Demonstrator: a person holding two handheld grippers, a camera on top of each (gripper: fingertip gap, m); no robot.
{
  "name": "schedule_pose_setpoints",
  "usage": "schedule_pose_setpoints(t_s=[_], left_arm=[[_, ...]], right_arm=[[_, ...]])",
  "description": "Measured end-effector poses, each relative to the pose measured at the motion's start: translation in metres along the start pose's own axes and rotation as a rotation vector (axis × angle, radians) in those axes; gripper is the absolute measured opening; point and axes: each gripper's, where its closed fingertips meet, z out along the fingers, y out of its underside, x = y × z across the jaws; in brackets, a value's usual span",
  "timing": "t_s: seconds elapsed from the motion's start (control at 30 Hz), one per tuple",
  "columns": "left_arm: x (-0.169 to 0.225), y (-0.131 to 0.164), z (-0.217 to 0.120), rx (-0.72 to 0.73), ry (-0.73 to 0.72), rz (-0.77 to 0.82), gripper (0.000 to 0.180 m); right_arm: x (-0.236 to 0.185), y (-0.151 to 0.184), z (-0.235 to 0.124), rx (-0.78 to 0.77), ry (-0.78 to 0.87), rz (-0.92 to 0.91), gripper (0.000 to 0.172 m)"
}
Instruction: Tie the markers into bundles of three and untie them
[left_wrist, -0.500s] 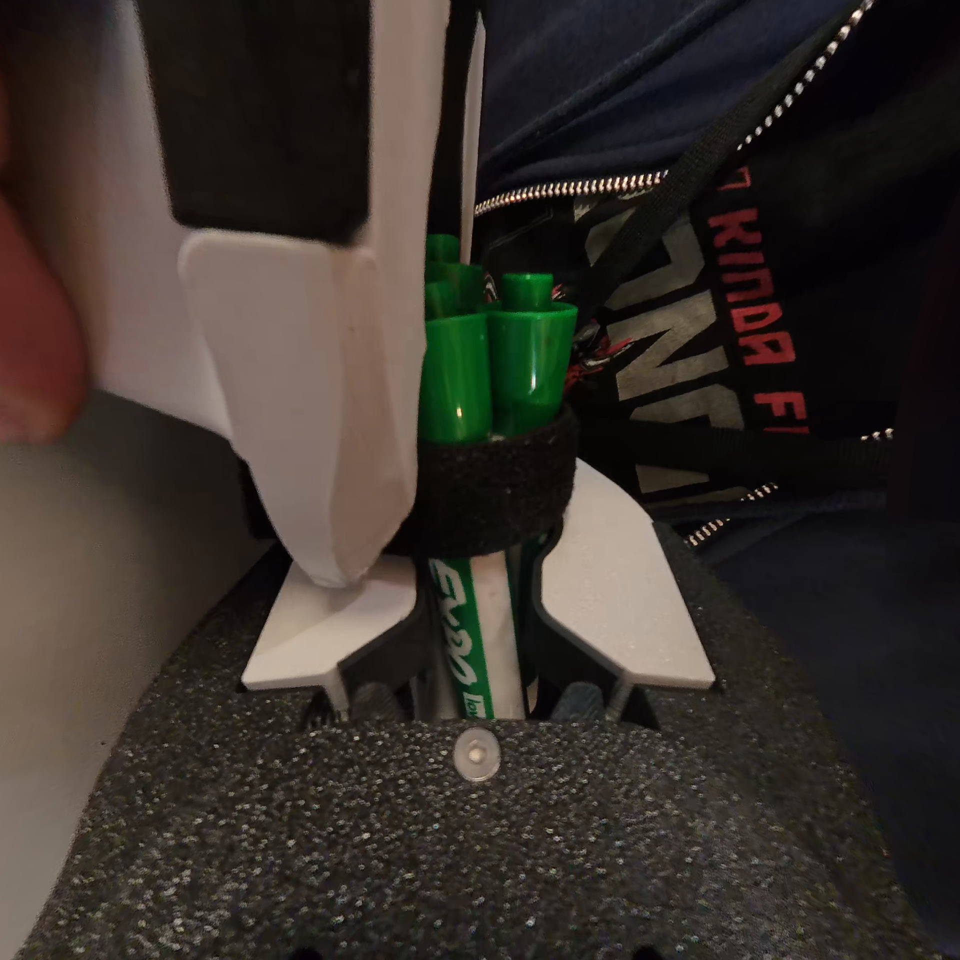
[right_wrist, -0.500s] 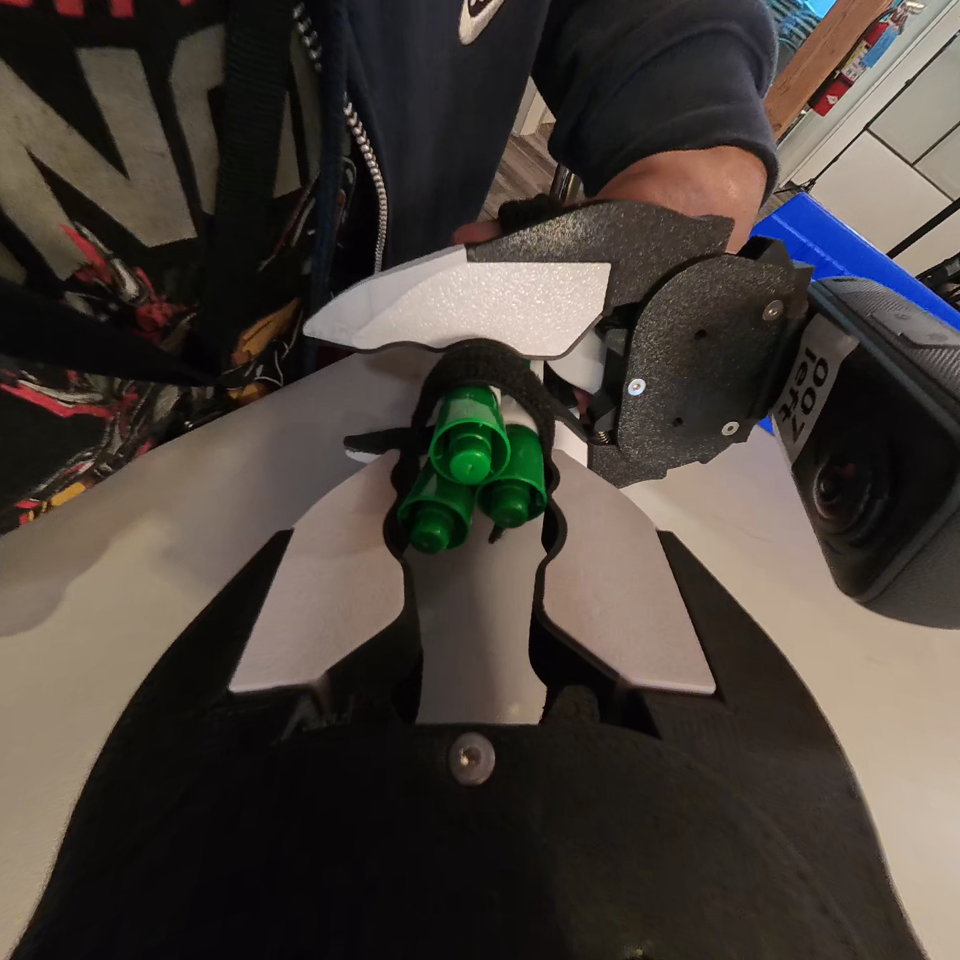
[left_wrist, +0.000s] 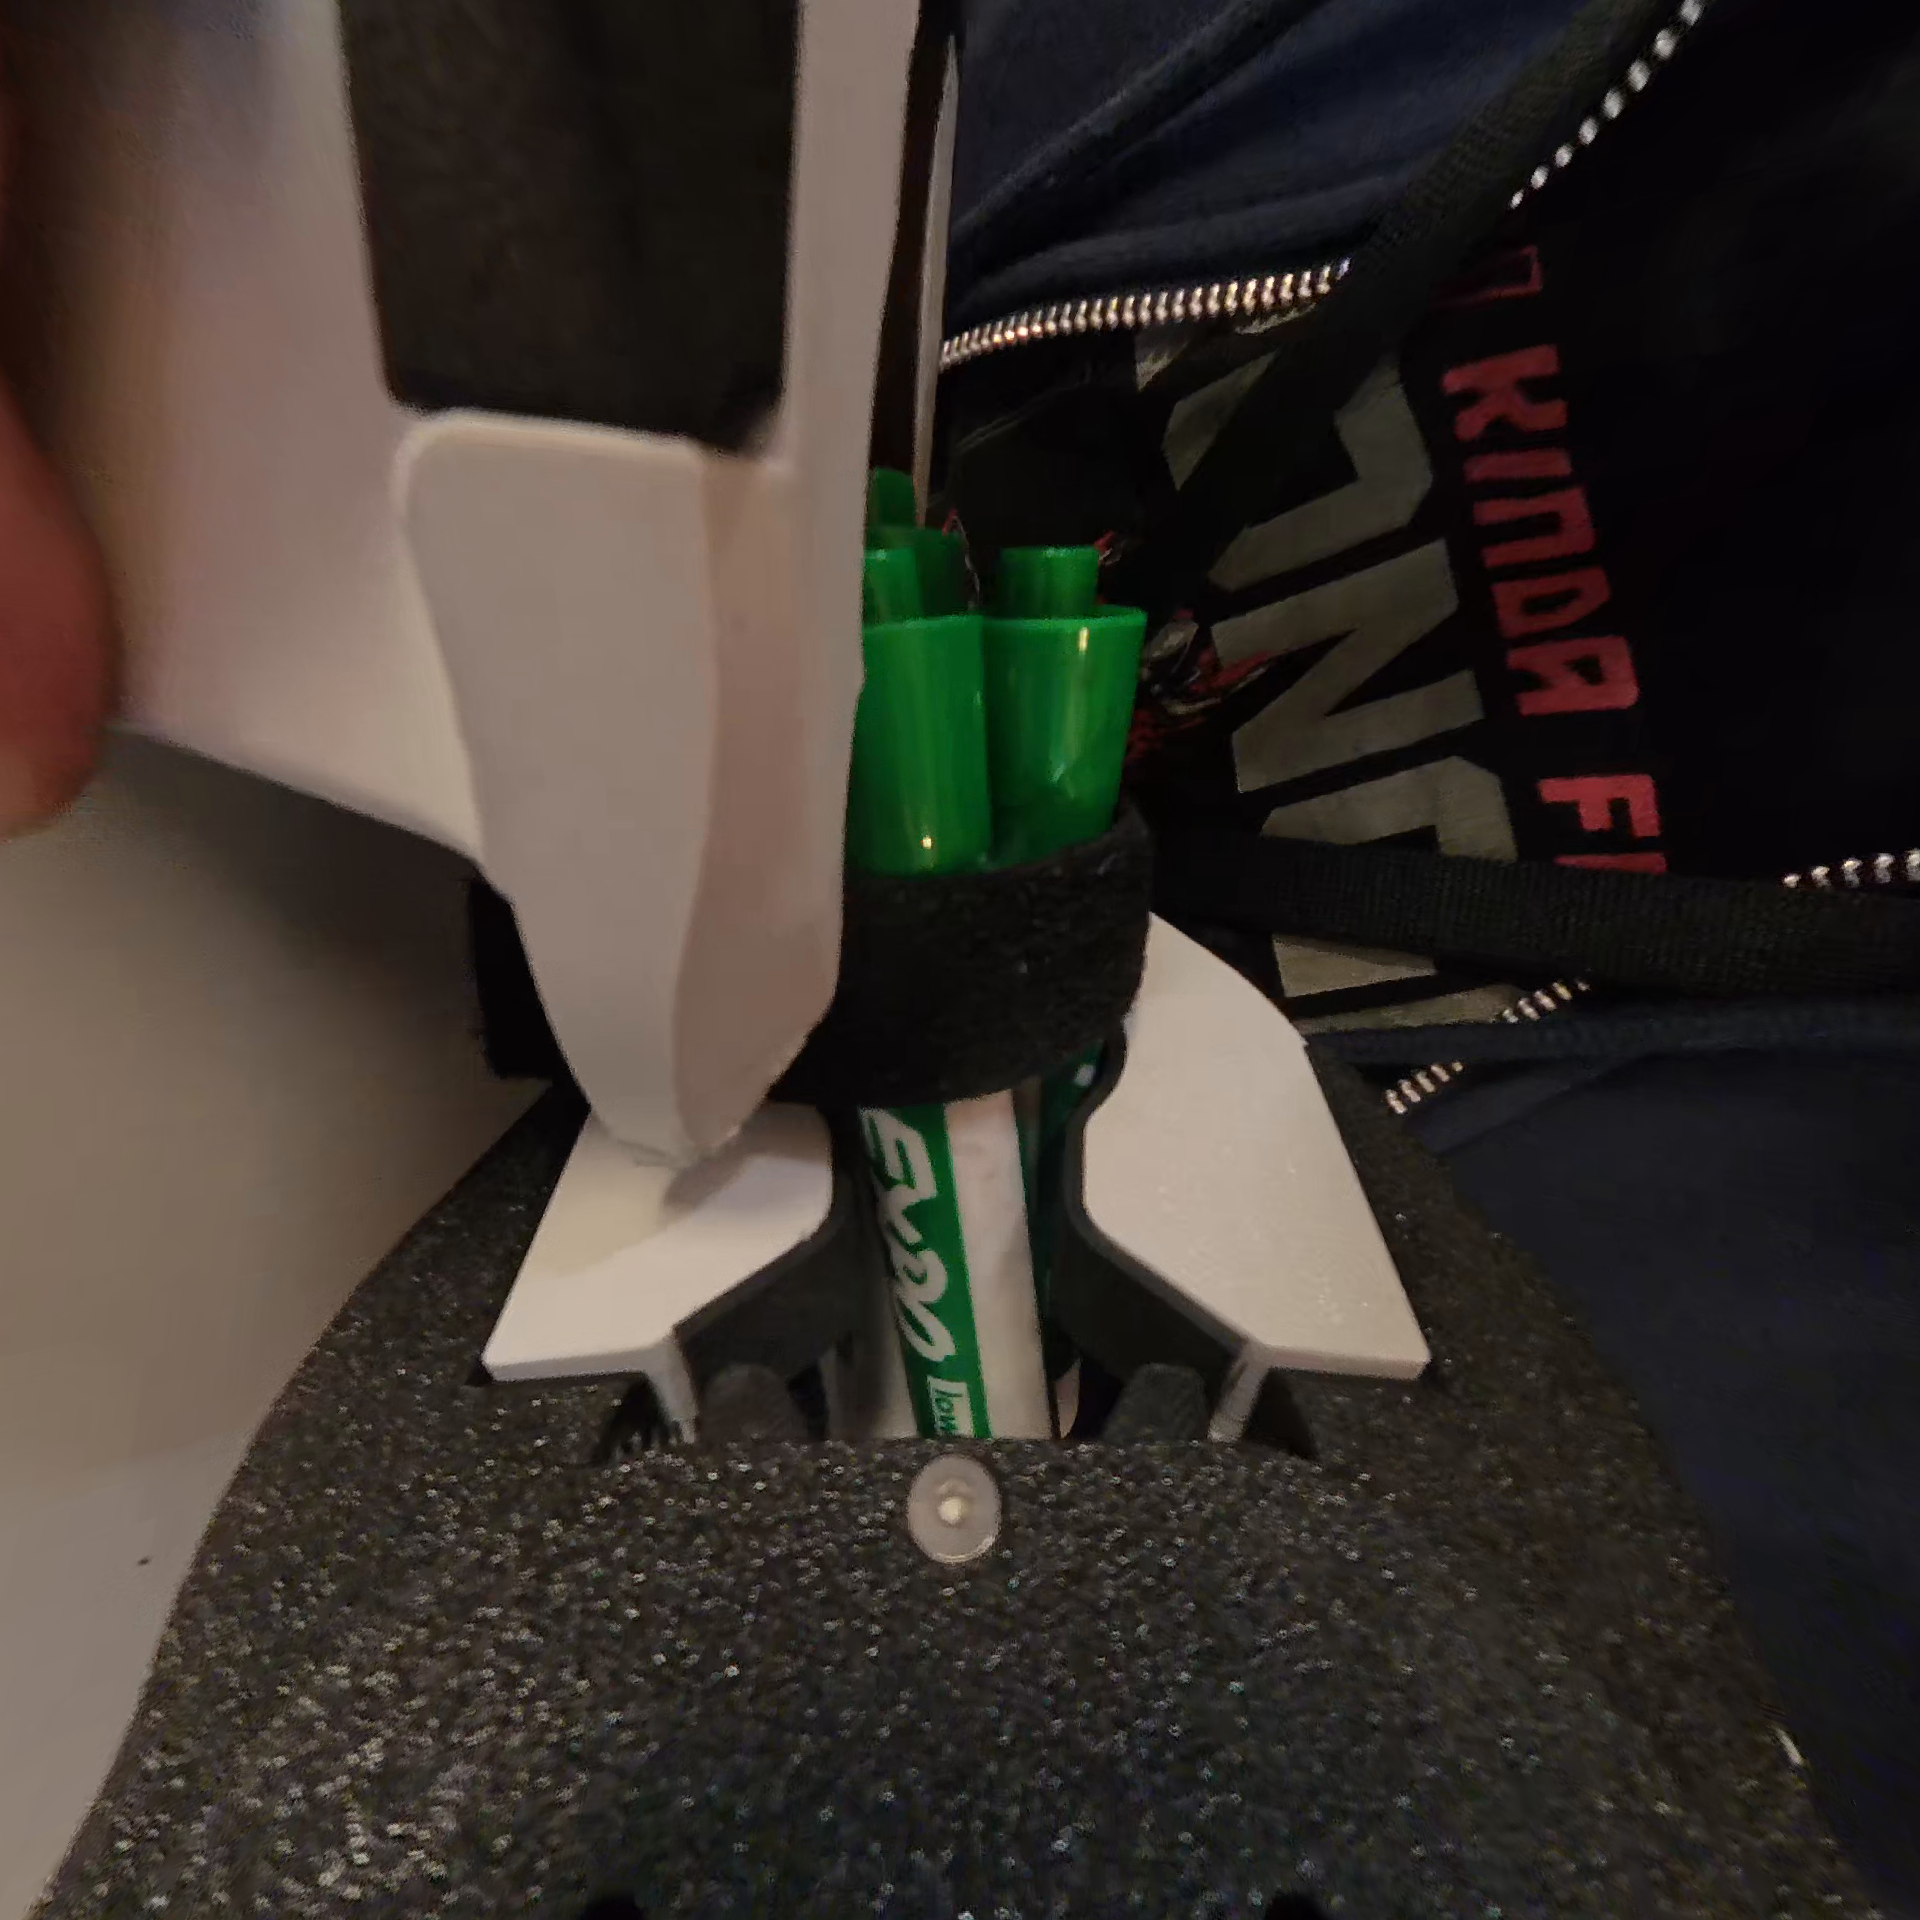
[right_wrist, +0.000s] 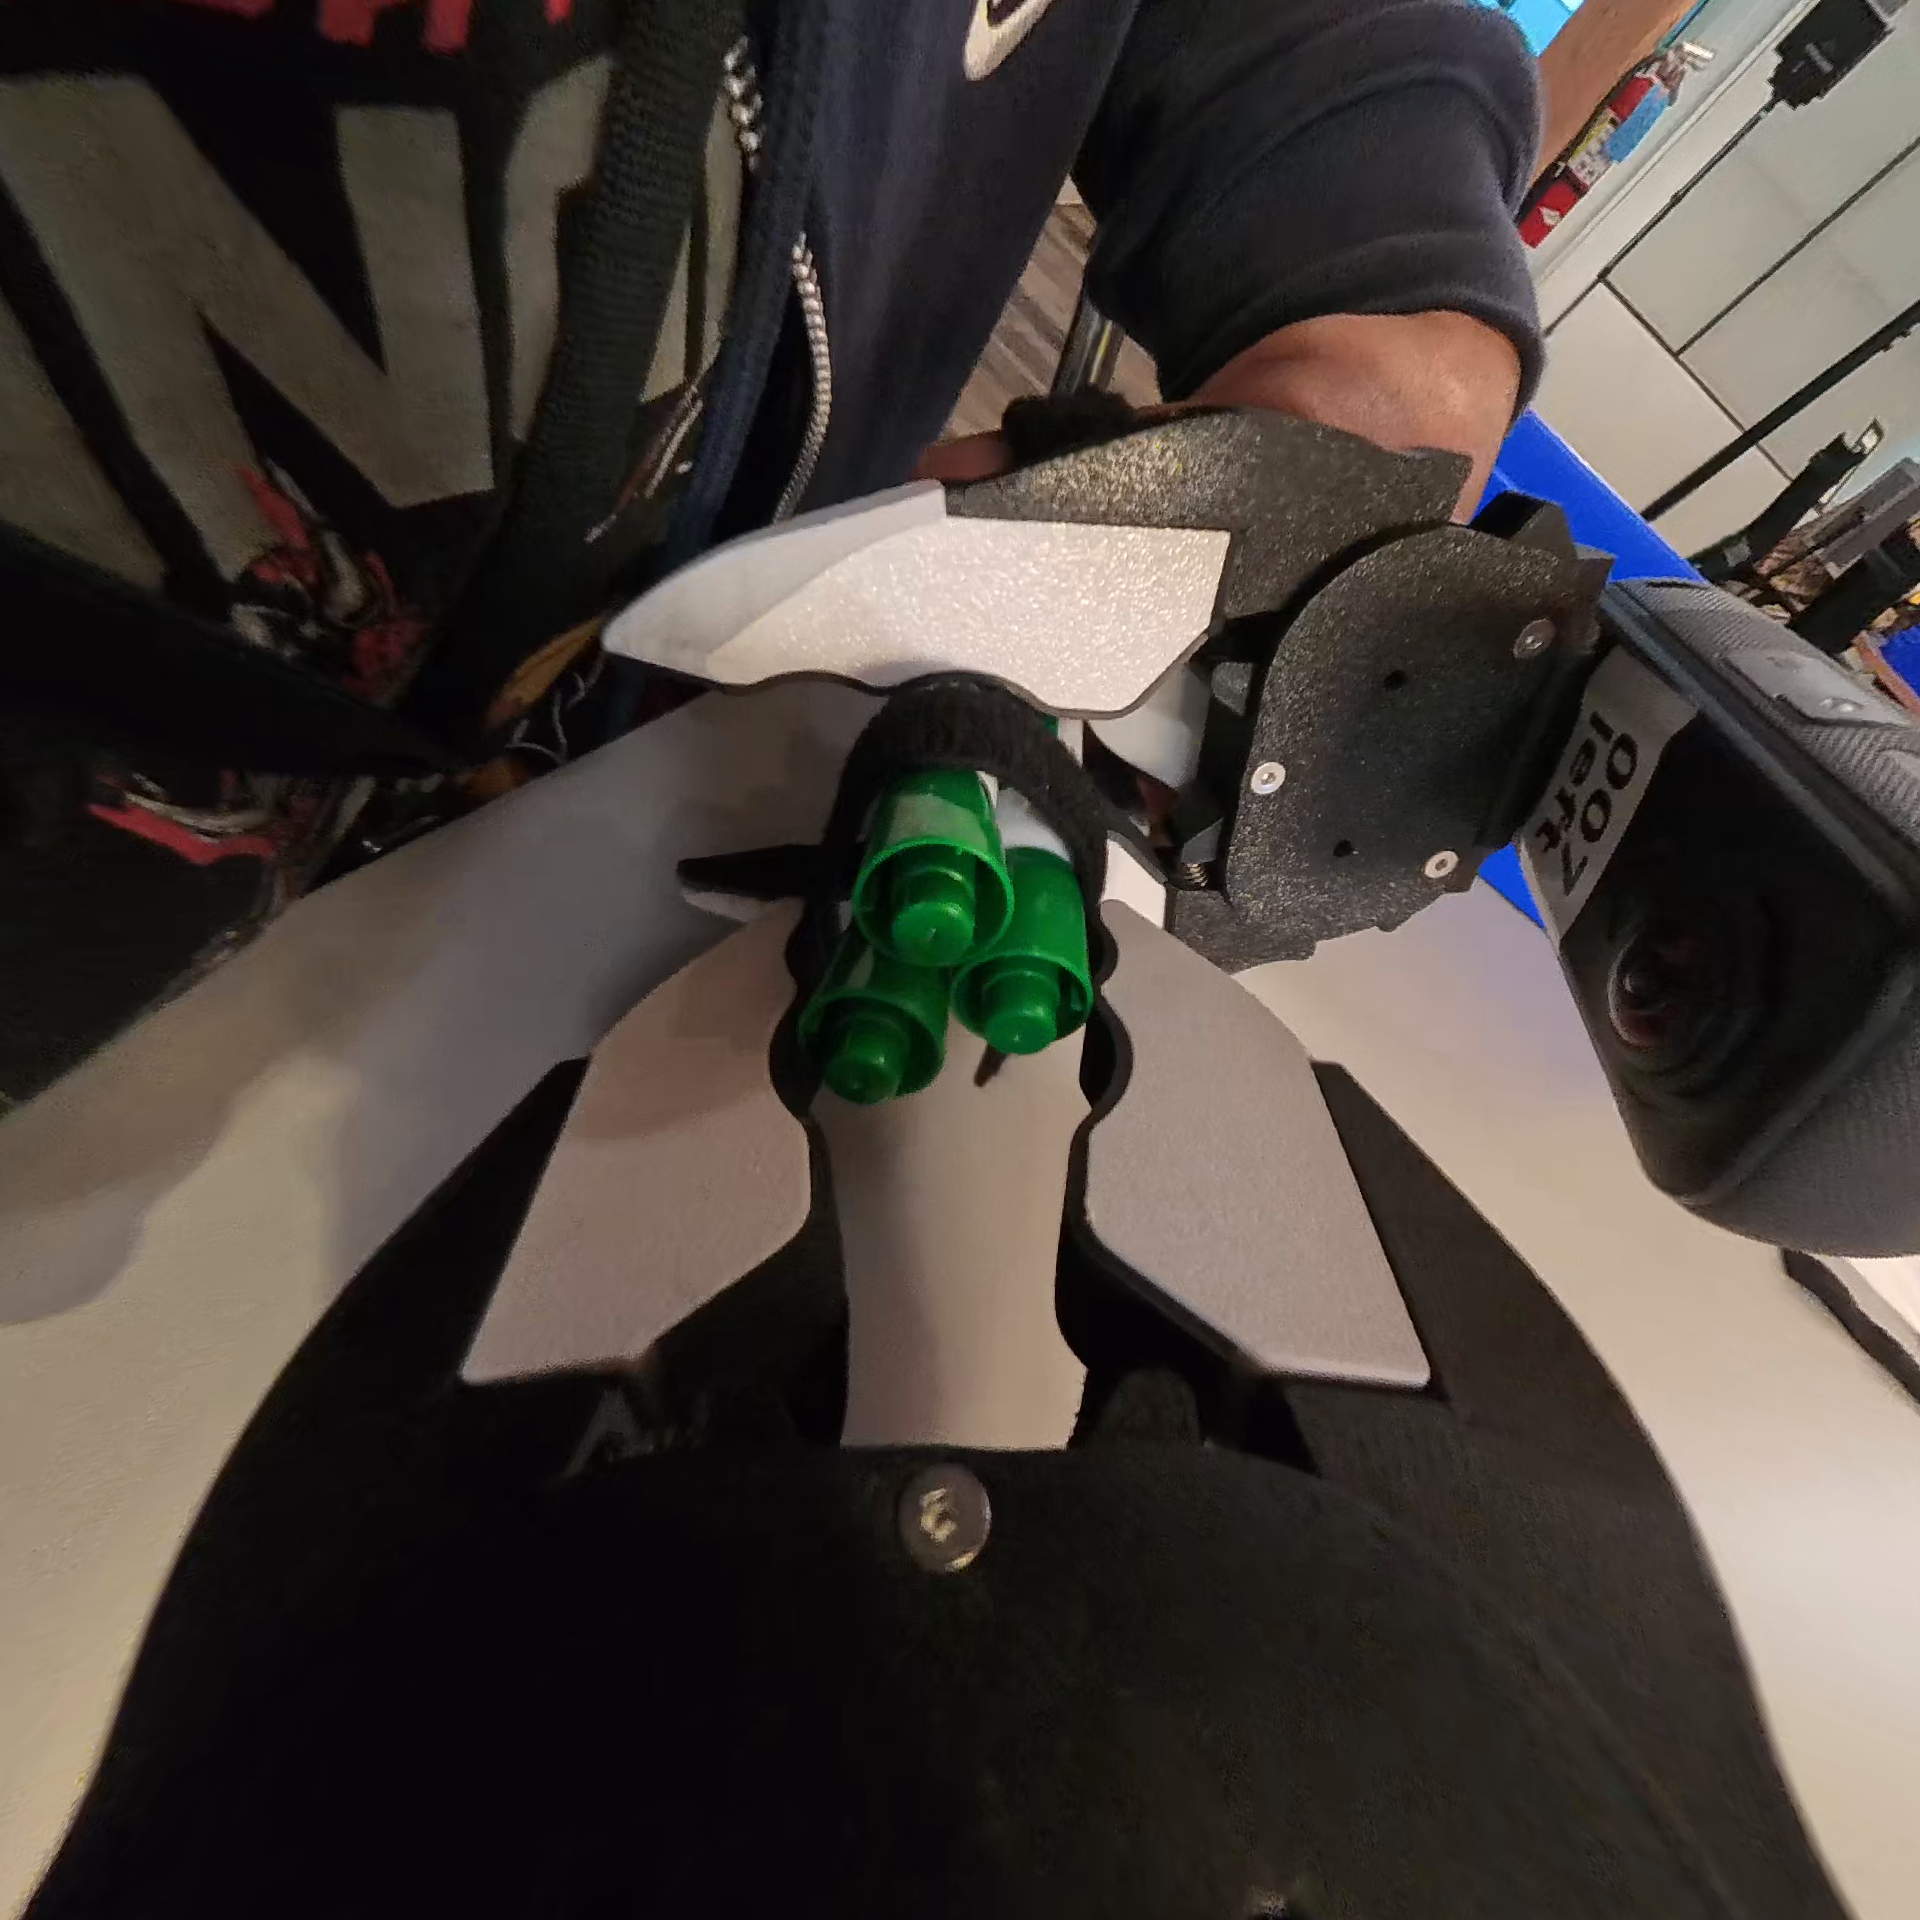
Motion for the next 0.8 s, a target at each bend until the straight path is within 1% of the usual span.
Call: schedule_pose_setpoints(t_s=[0.17,0.4,0.8], left_arm=[[0.0035,-0.0009,0.0041,-0.014,0.013,0.025,0.042],[0.0061,0.0005,0.0052,-0.019,0.021,0.035,0.042],[0.0090,0.0024,0.0049,-0.028,0.020,0.039,0.045]], right_arm=[[-0.0063,-0.0056,-0.0019,0.040,-0.039,0.009,0.048],[-0.0078,-0.0083,-0.0014,0.089,-0.034,0.020,0.048],[-0.0056,-0.0040,0.0004,0.096,-0.001,-0.003,0.035]])
